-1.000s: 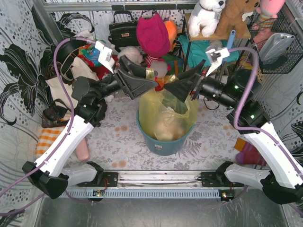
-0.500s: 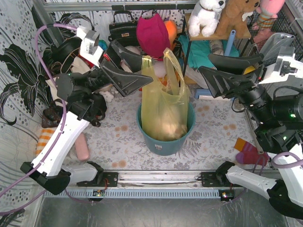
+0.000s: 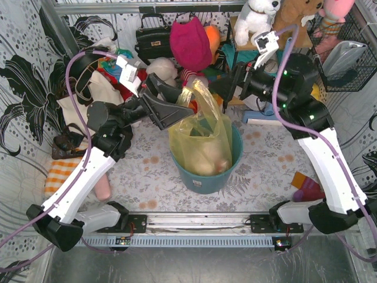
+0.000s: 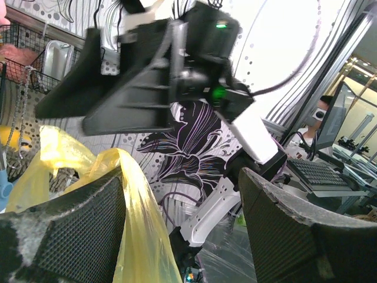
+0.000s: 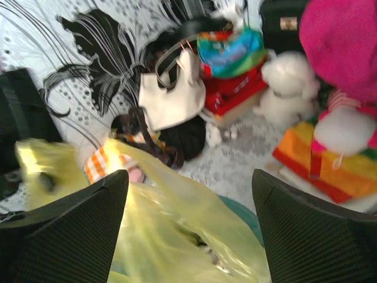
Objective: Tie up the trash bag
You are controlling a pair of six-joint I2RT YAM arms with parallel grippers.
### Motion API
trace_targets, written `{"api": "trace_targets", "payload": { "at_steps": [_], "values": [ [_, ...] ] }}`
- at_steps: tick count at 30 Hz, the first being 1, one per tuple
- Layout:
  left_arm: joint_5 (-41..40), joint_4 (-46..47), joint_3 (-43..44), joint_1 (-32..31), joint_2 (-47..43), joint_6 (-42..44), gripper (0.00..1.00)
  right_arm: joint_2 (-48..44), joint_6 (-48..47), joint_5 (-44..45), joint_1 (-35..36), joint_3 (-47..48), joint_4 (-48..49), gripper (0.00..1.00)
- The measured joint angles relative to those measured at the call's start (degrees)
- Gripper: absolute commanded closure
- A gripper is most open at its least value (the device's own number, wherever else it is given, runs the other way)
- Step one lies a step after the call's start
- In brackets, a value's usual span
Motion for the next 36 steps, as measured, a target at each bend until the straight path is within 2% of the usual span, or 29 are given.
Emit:
{"api": "trace_targets", "payload": {
  "at_steps": [5, 9, 14, 28, 36],
  "values": [
    [-0.09, 0.28, -0.2, 0.0, -1.4, -0.04, 0.2, 1.05, 7.48, -18.25, -11.89, -6.82, 2.62, 0.19],
    [-0.11, 0.61, -0.55, 0.0, -1.99, -0.17, 0.2, 1.11, 14.12, -31.32, -13.66, -11.17, 10.43, 0.19],
    [-0.2, 0.35, -1.22, 0.0, -2.4, -0.2, 0.2, 1.27, 20.31, -41.72, -13.66, -13.31, 19.23, 0.19],
    [-0.39, 0.13, -1.22, 0.0, -3.32, -0.13, 0.2, 2.99, 27.87, -51.17, -13.31, -14.53, 32.48, 0.16],
    [-0.63, 0.11, -1.22, 0.0, -3.32, -0.13, 0.2, 5.81, 29.99, -52.46, -6.25, -16.2, 37.07, 0.18]
  ]
}}
